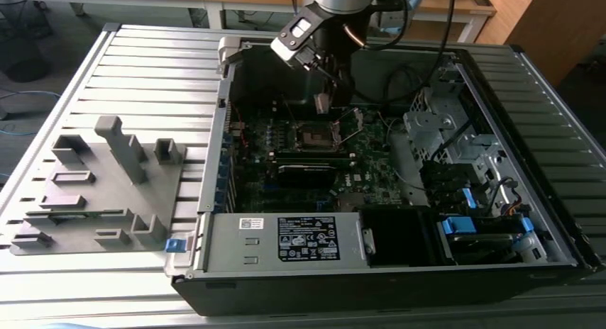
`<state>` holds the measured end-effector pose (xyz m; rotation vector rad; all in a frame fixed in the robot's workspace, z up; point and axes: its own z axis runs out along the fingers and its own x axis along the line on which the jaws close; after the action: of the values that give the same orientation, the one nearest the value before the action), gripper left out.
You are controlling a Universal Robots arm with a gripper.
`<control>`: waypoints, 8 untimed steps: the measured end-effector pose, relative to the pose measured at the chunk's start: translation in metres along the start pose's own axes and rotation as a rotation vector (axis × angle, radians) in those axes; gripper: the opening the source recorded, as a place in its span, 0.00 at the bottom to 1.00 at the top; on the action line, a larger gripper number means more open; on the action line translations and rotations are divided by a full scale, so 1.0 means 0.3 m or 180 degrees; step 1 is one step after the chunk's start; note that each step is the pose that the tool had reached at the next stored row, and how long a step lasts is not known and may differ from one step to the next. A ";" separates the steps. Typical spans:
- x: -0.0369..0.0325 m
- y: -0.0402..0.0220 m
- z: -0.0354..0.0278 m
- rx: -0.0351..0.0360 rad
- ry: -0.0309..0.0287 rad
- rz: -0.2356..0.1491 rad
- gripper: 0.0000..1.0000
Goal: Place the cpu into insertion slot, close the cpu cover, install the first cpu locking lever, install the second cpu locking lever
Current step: 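Place the cpu into insertion slot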
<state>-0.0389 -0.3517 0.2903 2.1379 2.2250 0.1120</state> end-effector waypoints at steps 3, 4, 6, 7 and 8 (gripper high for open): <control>0.000 -0.002 0.007 0.0000 -0.0002 0.0025 0.54; 0.000 -0.003 0.012 0.0000 -0.0003 0.0037 0.54; 0.000 -0.005 0.021 0.0000 -0.0006 0.0065 0.54; 0.000 -0.006 0.027 0.0000 -0.0008 0.0080 0.54; 0.000 -0.007 0.032 0.0000 -0.0009 0.0096 0.54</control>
<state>-0.0402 -0.3517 0.2804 2.1708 2.1917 0.1102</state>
